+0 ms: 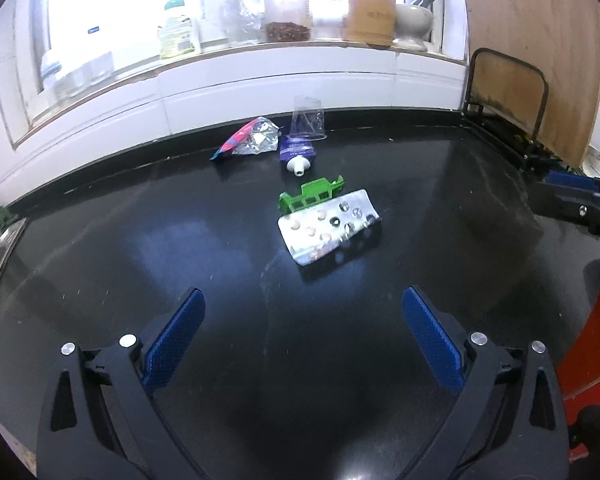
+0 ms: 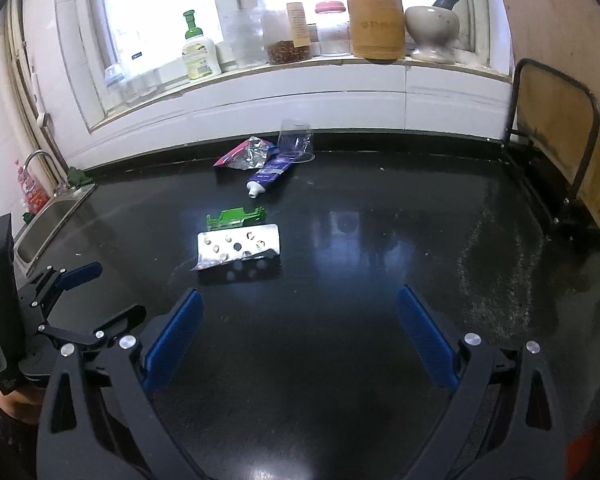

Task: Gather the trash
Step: 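Grasp the pink-blue wrapper with the left tool while the right tool grasps the clear plastic cup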

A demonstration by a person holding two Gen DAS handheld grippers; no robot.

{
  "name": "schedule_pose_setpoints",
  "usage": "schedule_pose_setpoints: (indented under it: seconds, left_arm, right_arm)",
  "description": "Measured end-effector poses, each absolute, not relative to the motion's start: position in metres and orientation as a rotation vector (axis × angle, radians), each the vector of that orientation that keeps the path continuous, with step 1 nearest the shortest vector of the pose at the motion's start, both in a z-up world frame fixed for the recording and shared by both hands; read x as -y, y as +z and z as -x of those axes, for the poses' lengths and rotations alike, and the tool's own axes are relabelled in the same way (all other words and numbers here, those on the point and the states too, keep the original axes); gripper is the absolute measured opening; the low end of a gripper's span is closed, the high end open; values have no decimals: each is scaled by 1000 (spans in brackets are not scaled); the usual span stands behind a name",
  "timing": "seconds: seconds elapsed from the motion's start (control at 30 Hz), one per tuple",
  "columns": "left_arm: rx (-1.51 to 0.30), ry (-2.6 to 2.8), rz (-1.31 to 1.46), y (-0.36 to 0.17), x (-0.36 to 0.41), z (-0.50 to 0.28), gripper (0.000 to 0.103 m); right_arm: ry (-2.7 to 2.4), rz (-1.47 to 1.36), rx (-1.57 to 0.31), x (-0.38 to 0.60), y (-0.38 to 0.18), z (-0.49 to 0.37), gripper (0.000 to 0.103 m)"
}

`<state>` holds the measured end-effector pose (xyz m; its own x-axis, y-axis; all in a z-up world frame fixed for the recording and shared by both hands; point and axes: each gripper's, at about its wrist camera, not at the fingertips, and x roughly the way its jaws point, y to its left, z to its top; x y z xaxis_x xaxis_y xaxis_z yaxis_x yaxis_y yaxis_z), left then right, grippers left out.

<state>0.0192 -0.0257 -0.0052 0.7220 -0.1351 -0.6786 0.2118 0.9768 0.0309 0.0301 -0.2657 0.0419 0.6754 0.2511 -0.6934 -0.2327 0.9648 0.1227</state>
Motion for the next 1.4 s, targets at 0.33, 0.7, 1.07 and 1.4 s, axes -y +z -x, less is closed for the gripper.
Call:
schedule_pose_setpoints:
  seconds: [0.33, 0.7, 1.07, 1.4]
  left_arm:
    - [-781, -203, -108, 1, 2, -119, 96]
    - [-782, -246, -143, -25, -13, -290, 96]
    - [-890, -313, -109, -59, -23, -369, 54]
    - [-839, -265, -117, -28, -24, -310, 12]
  right_arm:
    - [308, 15, -825, 236, 35, -130, 94]
    - [312, 49, -893, 181, -4, -326, 94]
    - [330, 8, -982, 162, -44, -400, 54]
    - [313, 67, -893, 163, -3, -344, 42]
